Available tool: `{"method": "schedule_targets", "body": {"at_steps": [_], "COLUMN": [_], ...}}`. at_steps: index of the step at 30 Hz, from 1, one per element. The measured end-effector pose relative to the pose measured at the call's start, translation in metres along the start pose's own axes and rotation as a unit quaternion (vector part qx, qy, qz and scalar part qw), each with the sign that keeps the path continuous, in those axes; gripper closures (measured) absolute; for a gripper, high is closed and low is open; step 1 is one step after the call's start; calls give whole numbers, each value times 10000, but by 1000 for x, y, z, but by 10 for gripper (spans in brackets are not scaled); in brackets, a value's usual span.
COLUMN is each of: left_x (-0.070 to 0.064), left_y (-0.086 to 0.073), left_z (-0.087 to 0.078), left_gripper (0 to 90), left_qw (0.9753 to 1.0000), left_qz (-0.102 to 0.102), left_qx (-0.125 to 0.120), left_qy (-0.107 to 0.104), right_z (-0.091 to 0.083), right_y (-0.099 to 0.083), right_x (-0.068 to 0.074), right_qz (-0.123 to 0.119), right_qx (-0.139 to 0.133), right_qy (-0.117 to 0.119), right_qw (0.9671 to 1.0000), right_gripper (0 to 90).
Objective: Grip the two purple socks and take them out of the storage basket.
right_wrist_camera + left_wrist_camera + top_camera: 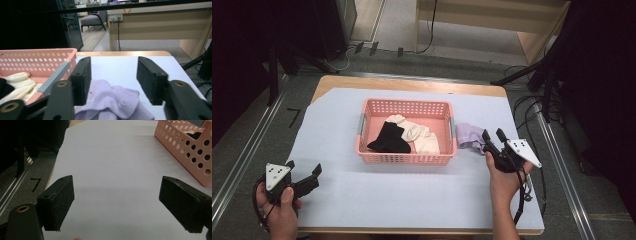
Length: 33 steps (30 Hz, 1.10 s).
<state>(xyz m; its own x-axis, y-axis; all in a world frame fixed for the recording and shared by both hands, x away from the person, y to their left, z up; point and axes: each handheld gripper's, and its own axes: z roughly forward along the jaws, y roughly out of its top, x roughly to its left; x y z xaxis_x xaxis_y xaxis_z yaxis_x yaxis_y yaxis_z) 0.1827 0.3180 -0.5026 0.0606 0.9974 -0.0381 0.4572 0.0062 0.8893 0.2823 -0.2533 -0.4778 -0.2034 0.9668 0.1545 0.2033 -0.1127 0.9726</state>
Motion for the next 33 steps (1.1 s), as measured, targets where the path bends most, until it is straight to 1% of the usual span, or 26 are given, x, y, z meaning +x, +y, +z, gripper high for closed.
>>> {"method": "schedule_targets", "body": {"at_steps": [1,2,3,4,5,6,7,8,10,11,12,15,16,17,18,19,20,21,22,23,24,26,29,32,33], "left_x": [0,0,0,0,0,0,0,0,0,0,0,0,0,-1,-1,-1,-1,-1,-1,-1,-1,-1,-1,-1,-1], "left_y": [0,0,0,0,0,0,0,0,0,0,0,0,0,0,0,0,0,0,0,0,0,0,0,0,0], "left_z": [0,0,0,0,0,0,0,0,0,0,0,0,0,0,0,0,0,0,0,0,0,0,0,0,0], "left_gripper": [141,141,141,141,141,141,141,141,141,141,141,141,141,141,141,141,141,141,141,141,142,142,142,142,142], "left_qw": [10000,10000,10000,10000,10000,10000,10000,10000,10000,10000,10000,10000,10000,10000,10000,10000,10000,10000,10000,10000,10000,10000,10000,10000,10000], "left_qz": [-5,-5,-6,-6,4,10,7,7,12,16,16,20,17,20,19,15,17,17,17,21,21,28,25,23,19], "left_qx": [0,0,0,0,-1,2,-2,1,-2,-1,-1,-11,-11,-10,-11,-15,-15,-18,-18,-13,-19,-14,-18,-21,-23], "left_qy": [0,0,3,3,1,1,3,4,8,4,4,9,5,9,9,9,3,5,5,3,1,1,2,3,13], "right_z": [-6,-6,-13,-13,-16,-20,-26,-26,-32,-37,-37,-46,-48,-53,-53,-57,-57,-62,-64,-64,-68,-70,-79,-82,-86], "right_y": [0,0,0,0,0,0,-1,-1,-2,-3,-3,-5,-6,-8,-8,-11,-11,-14,-16,-16,-21,-23,-32,-36,-39], "right_x": [-3,-3,-6,-6,-8,-10,-14,-14,-19,-24,-24,-31,-33,-37,-37,-41,-41,-45,-46,-46,-49,-51,-56,-59,-61], "right_qz": [120,120,187,187,190,207,222,222,179,216,216,210,221,220,220,209,209,251,244,244,293,290,365,386,400], "right_qx": [91,91,235,235,318,341,354,354,367,374,374,409,408,472,472,483,483,521,539,539,562,592,669,697,756], "right_qy": [2,2,-95,-95,-150,-159,-138,-138,-117,-106,-106,-75,-87,-126,-126,-149,-149,-201,-206,-206,-247,-274,-325,-345,-389], "right_qw": [9999,9999,9995,9995,9992,9991,9990,9990,9991,9990,9990,9989,9989,9986,9986,9985,9985,9981,9980,9980,9977,9975,9966,9962,9956], "right_gripper": [372,372,323,323,311,295,271,271,245,226,226,197,195,191,191,186,186,186,186,186,186,186,187,187,189]}}
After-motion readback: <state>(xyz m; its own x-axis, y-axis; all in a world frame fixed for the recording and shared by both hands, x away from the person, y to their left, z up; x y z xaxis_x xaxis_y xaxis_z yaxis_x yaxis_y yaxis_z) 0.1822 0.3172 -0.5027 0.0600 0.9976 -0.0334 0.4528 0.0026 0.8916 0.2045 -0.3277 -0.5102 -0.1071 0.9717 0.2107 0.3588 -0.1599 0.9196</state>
